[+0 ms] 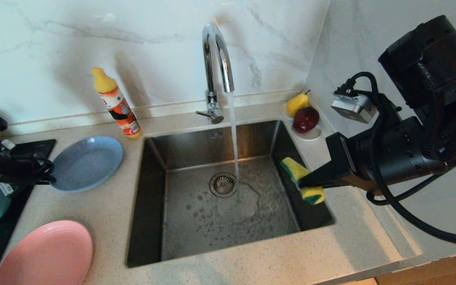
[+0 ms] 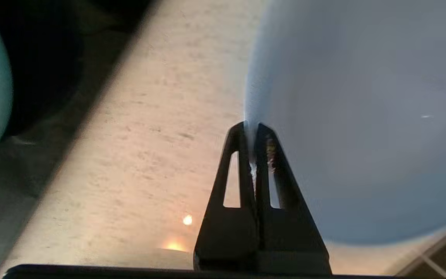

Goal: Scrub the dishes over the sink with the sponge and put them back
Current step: Wash the plate

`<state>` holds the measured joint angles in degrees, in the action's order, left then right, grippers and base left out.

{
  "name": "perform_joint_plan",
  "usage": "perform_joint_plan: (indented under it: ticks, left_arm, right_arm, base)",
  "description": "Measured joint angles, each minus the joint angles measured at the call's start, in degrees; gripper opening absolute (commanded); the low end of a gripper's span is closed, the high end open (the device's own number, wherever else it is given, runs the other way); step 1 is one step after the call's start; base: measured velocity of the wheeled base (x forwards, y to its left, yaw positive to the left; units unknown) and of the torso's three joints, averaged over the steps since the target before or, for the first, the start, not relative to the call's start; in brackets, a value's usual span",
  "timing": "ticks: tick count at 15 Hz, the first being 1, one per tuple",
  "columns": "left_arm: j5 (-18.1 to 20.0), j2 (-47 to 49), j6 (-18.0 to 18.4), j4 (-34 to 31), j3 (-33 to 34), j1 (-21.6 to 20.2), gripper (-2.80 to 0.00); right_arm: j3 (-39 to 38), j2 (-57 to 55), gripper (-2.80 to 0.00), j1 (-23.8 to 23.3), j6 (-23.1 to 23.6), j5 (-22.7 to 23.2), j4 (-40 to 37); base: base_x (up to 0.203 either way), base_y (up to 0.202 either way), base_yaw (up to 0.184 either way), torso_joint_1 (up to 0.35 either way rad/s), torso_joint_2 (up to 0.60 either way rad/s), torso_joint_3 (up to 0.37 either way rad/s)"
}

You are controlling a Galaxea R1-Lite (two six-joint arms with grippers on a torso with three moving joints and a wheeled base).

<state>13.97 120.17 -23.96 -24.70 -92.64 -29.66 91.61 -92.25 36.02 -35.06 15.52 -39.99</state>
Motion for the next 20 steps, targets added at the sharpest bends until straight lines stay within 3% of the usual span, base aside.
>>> perform_joint_plan:
  ticks: [10,20]
  left_arm:
    - [-0.4,-0.1,-0.2,-1.0,-2.2,-0.3,-2.80]
    - [-1.0,-12.6,-0.5,-1.1,-2.9,-0.9,-2.80]
  right_arm:
    - [0.0,0.0,-2.80,-0.2,-0.1,0.5,-0.1]
    - [0.1,0.5,-2.80,-0.1,-0.1,0.5,0.0]
  base:
    - [0.000,0.000,0.000,0.000,0.00,0.000]
    - [0.000,0.000,0.000,0.000,0.00,0.000]
